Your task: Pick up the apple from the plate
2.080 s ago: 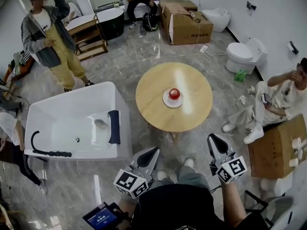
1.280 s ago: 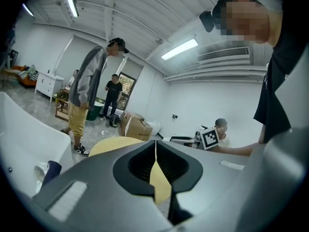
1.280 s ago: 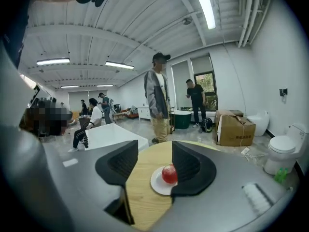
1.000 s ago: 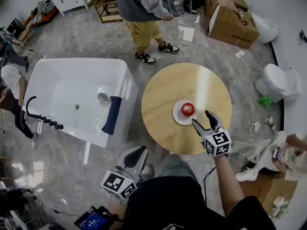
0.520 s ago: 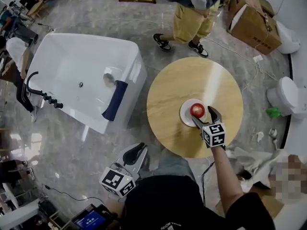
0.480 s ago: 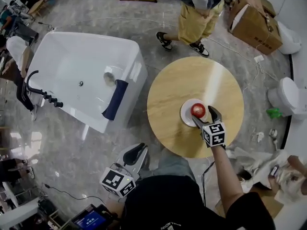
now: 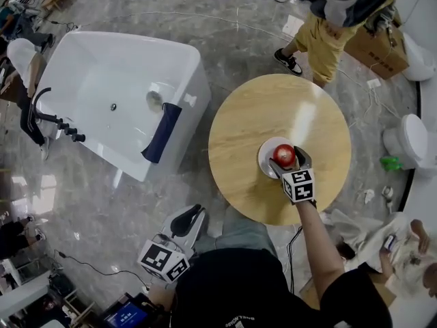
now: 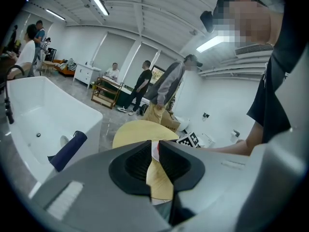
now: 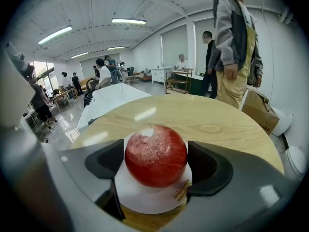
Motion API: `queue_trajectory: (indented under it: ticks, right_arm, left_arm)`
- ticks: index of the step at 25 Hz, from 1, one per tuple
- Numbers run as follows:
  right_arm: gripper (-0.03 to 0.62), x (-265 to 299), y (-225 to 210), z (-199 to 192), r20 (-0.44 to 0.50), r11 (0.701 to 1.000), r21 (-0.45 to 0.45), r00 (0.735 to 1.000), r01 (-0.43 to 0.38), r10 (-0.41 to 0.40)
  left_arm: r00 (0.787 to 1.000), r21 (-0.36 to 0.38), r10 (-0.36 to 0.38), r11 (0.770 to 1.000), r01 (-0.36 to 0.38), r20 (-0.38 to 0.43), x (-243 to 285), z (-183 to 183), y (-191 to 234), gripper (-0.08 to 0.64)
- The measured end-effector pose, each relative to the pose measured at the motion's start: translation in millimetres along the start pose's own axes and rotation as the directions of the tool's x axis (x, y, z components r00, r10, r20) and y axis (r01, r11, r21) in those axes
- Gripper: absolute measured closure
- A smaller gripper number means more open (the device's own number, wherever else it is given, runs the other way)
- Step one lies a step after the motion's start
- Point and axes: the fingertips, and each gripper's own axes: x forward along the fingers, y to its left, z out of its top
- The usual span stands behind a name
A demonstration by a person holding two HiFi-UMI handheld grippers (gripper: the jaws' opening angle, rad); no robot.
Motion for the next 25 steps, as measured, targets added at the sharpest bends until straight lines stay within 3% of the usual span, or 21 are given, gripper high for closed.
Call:
queue_trajectory:
  ticks: [9,16,25]
  right_arm:
    - [0.202,4,0,-6,-0.014,1.0,-0.018,1.0,0.016,-0.016]
    - [0.202,-17,-5,6,0.02,0.999,0.025,1.0,0.021,-0.022]
    - [0.202,-73,-3,45,0.108,0.996,0.079,0.993,0.032,-0.041]
  left_arm:
    - [1.0,-0.006,0.004,1.0,-0.004,0.009,-1,-5,3,0.512]
    - [1.0,0.016,-0.016,1.0,0.016,0.004,-2,8,-6,0.514]
    - [0.995,0.052,-0.099,0.994,0.098,0.01,1,34,-28,0.512]
